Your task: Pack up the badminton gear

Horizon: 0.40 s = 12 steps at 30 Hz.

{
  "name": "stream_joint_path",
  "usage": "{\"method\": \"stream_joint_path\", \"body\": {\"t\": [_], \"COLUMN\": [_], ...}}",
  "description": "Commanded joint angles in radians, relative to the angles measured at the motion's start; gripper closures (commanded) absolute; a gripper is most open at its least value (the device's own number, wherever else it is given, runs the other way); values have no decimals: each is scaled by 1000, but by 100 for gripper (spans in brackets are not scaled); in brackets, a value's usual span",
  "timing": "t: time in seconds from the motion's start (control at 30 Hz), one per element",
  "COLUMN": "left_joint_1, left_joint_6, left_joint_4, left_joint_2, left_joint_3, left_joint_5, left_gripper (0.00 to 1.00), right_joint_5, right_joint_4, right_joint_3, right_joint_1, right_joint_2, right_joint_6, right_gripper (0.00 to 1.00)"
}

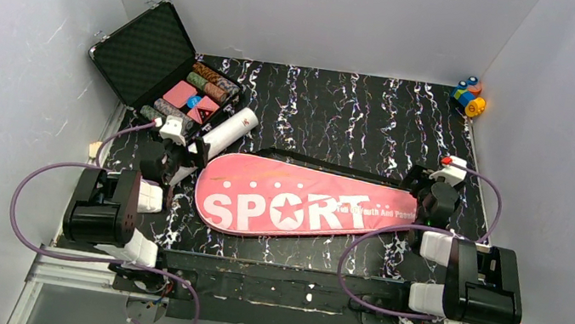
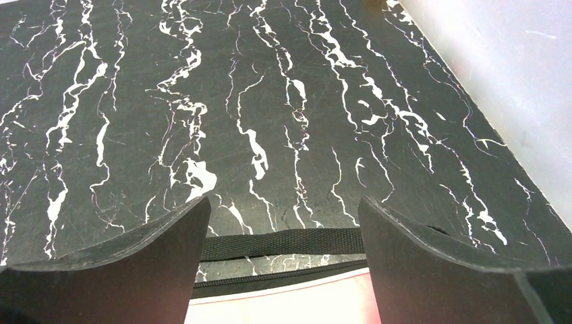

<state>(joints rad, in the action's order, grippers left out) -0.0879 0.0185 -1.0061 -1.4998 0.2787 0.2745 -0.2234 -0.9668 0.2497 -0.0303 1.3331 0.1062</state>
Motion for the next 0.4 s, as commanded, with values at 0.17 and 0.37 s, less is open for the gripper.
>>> {"method": "stream_joint_path", "body": {"t": [0.17, 0.37], "left_joint_1": [4, 10], "left_joint_6": [-15, -15], "left_joint_4": [-13, -16], "left_joint_2": [10, 14], "left_joint_3": [15, 11], "left_joint_5": [5, -6], "left_gripper": [2, 2], "right_joint_5": [14, 15], "right_joint_4": [-23, -23], "right_joint_3": [-1, -1], "right_joint_1": [0, 0], "right_joint_2": [-15, -15], "right_joint_6": [6, 6], "right_gripper": [11, 10]}}
